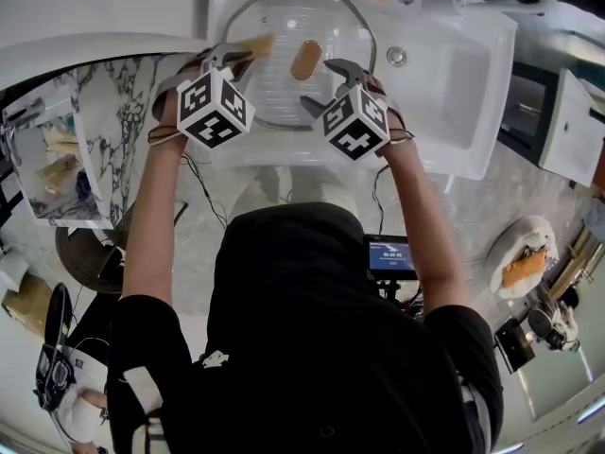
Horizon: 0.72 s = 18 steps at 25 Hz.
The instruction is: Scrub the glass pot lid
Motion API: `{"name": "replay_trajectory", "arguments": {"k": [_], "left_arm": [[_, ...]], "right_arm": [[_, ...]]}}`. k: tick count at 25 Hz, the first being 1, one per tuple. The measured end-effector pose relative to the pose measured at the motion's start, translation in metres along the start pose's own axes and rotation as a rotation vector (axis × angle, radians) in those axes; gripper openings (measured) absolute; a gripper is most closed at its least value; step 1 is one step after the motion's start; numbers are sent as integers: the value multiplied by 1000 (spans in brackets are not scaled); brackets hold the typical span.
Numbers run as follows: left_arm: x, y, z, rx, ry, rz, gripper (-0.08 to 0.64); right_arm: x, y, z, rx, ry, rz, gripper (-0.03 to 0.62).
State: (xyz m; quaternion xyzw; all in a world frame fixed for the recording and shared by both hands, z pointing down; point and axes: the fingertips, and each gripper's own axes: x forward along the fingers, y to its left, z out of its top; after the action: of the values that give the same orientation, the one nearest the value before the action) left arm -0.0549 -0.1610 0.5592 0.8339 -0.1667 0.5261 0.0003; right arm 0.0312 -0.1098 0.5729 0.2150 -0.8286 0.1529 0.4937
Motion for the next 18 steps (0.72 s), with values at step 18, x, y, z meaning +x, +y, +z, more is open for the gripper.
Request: {"name": "replay_trajectory", "arguments": {"k": [18], "left_arm": [[-10,-42,-16,-51,16,-41,17]], "right_arm": [[0,0,0,4,4,-1,310]]}}
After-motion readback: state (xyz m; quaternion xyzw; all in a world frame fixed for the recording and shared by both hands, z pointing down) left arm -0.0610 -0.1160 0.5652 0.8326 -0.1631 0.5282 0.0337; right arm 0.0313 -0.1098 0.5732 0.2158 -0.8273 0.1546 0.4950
